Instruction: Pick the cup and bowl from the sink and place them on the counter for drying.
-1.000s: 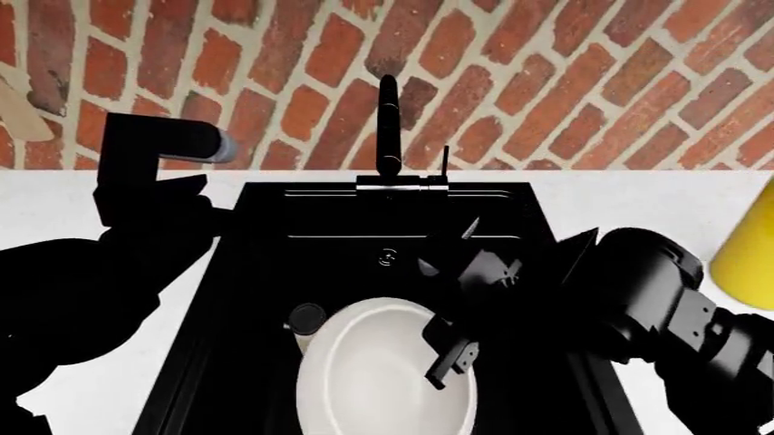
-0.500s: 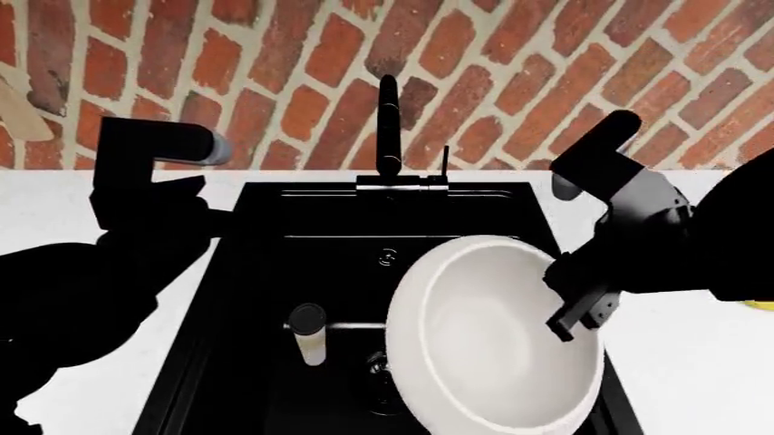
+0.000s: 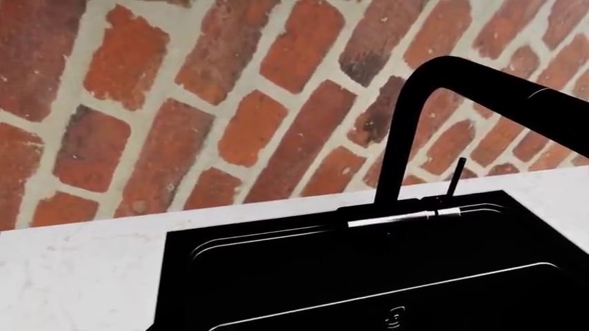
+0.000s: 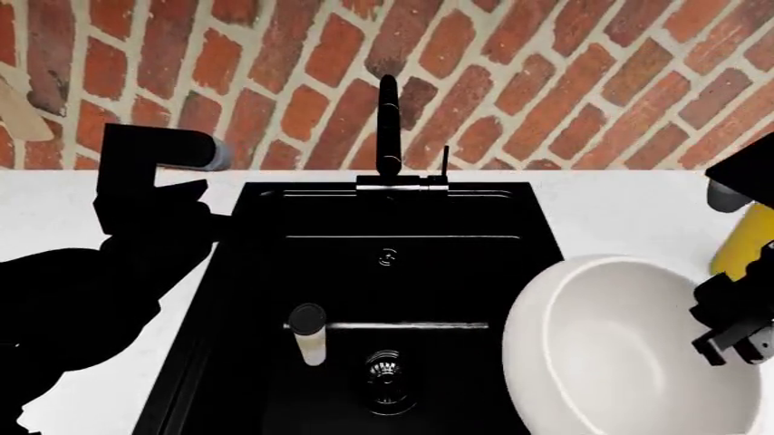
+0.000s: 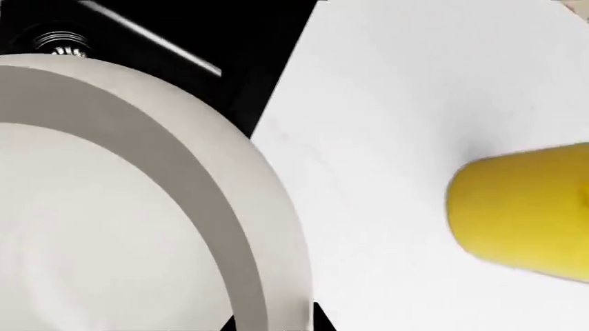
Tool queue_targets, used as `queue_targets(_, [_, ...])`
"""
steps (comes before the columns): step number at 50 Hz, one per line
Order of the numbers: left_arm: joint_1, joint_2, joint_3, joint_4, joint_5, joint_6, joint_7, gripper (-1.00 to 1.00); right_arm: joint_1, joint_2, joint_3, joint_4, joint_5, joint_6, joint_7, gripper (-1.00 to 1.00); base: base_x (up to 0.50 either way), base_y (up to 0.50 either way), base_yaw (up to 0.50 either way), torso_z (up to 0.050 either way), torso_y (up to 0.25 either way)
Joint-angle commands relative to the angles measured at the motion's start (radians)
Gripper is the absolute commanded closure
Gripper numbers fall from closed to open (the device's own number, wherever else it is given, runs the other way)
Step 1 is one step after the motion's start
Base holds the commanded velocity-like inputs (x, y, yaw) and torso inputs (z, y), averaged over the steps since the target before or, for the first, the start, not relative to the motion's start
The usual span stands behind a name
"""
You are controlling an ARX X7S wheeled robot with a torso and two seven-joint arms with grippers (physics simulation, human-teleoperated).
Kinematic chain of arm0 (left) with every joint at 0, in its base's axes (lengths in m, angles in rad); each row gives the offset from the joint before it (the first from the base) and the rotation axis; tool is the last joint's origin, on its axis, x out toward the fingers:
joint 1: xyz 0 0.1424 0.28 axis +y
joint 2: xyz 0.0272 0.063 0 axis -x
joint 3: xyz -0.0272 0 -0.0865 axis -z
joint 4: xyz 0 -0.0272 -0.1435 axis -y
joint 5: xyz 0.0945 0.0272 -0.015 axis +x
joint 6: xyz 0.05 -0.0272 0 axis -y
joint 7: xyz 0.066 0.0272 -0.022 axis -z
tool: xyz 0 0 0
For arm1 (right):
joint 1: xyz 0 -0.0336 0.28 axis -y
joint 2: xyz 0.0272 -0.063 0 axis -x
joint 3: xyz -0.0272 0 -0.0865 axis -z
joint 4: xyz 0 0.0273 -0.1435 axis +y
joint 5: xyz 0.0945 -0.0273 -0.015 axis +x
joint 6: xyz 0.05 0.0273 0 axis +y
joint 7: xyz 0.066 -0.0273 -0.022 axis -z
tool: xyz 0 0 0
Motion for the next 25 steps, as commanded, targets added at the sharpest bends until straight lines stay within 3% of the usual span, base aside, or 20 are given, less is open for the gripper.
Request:
queue_targets(1, [0.017, -0.015, -0.006, 0.003, -0.010, 0.007, 0.004, -1.00, 0.240, 0.081, -0.300, 0.025, -0.033, 0.007, -0.049, 1.00, 0.00, 0.00, 0.00, 0.000, 0.000])
queue_targets(13, [0.021, -0.028, 0.000, -0.006, -0.010, 0.017, 0.019, -1.00, 0.272, 0.129, -0.472, 0.105, -0.101, 0.010, -0.023, 1.00, 0.00, 0.00, 0.00, 0.000, 0.000])
queue_targets(18, [0.024, -0.026, 0.005, -0.004, -0.009, 0.018, 0.012, -1.00, 0.272, 0.127, -0.558, 0.146, -0.225, 0.010, -0.121, 1.00, 0.00, 0.00, 0.00, 0.000, 0.000])
queue_targets(25, [0.032, -0.026, 0.011, -0.006, -0.005, 0.027, 0.013, -1.00, 0.272, 0.142, -0.576, 0.193, -0.414, 0.010, -0.256, 1.00, 0.00, 0.00, 0.00, 0.000, 0.000])
